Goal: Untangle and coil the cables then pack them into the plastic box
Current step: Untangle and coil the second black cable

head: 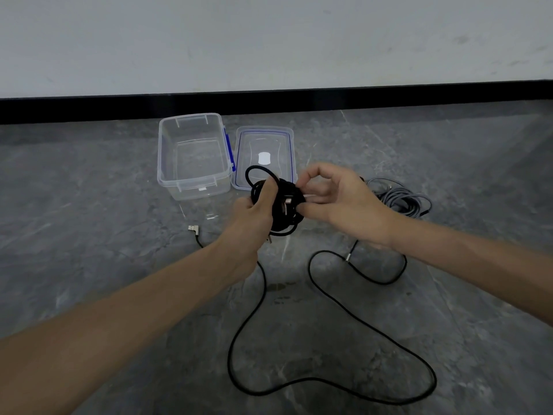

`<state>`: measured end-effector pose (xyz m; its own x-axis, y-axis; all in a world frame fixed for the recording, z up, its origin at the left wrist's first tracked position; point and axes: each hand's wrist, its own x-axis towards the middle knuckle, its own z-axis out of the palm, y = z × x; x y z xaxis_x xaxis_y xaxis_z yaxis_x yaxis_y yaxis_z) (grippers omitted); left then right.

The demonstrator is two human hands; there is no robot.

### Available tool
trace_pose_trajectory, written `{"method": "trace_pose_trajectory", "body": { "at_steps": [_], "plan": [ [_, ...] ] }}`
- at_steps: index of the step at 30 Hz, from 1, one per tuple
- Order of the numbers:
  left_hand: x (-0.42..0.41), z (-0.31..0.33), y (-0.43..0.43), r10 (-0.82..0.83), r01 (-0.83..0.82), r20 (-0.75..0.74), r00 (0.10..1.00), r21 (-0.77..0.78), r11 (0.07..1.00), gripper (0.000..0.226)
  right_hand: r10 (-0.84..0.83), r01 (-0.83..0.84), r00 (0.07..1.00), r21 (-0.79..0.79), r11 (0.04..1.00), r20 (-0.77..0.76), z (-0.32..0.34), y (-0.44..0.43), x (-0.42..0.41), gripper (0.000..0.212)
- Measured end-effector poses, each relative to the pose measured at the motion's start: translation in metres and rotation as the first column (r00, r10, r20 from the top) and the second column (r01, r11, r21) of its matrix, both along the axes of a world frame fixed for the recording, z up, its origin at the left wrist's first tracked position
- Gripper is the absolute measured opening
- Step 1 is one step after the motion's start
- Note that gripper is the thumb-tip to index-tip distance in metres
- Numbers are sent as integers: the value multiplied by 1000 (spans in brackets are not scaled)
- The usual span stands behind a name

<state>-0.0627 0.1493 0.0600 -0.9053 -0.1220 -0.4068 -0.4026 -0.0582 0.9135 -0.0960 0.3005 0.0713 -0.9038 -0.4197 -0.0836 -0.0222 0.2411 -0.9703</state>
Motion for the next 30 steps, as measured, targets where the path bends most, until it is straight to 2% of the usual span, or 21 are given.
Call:
{"method": "trace_pose_trajectory", "body": {
  "at_steps": [4, 7, 9, 17, 19, 20, 22, 23, 25, 26, 27, 30],
  "plan": [
    [-4, 3, -1, -19, 21, -36, 999, 45, 999, 45, -64, 66, 995, -27, 997, 77, 2, -3, 1, 29],
    [-5, 5, 0, -50, 54, -75, 996, 49, 997, 46, 10, 16, 975, -112, 994, 223, 8, -3, 1, 34],
    [-4, 6, 0, -60, 64, -80, 995, 53, 996, 45, 43, -7, 971, -151, 989, 237, 10, -3, 3, 36],
    [-1, 8, -4, -91, 95, -90, 992, 48, 994, 40, 142, -134, 984, -77, 988, 104, 13, 4, -2, 43],
    [-2, 8, -4, -82, 86, -86, 993, 44, 995, 43, 124, -125, 992, -25, 992, -5, 13, 6, -6, 44],
    [-2, 7, -4, -74, 77, -81, 994, 41, 996, 45, 100, -97, 987, 30, 995, -122, 13, 7, -7, 43],
    [-4, 5, -3, -67, 69, -66, 996, 24, 997, 47, 97, -27, 904, 171, 985, -417, 14, 8, -9, 38],
    [-5, 3, -3, -67, 67, -60, 996, 10, 998, 49, 141, 6, 810, 249, 968, -569, 14, 8, -11, 32],
    [-6, 3, -2, -71, 71, -58, 996, -3, 997, 51, 309, 73, 545, 411, 909, -779, 15, 10, -13, 21],
    [-7, 2, -3, -69, 70, -59, 996, 4, 998, 51, 393, 104, 434, 478, 872, -811, 15, 10, -14, 17],
    [-8, 2, -3, -66, 67, -61, 996, 13, 998, 51, 449, 130, 365, 523, 843, -815, 14, 9, -13, 14],
    [-8, 1, -4, -73, 74, -76, 994, 18, 997, 58, 497, 198, 287, 558, 806, -819, 14, 4, -6, 16]
  ]
}}
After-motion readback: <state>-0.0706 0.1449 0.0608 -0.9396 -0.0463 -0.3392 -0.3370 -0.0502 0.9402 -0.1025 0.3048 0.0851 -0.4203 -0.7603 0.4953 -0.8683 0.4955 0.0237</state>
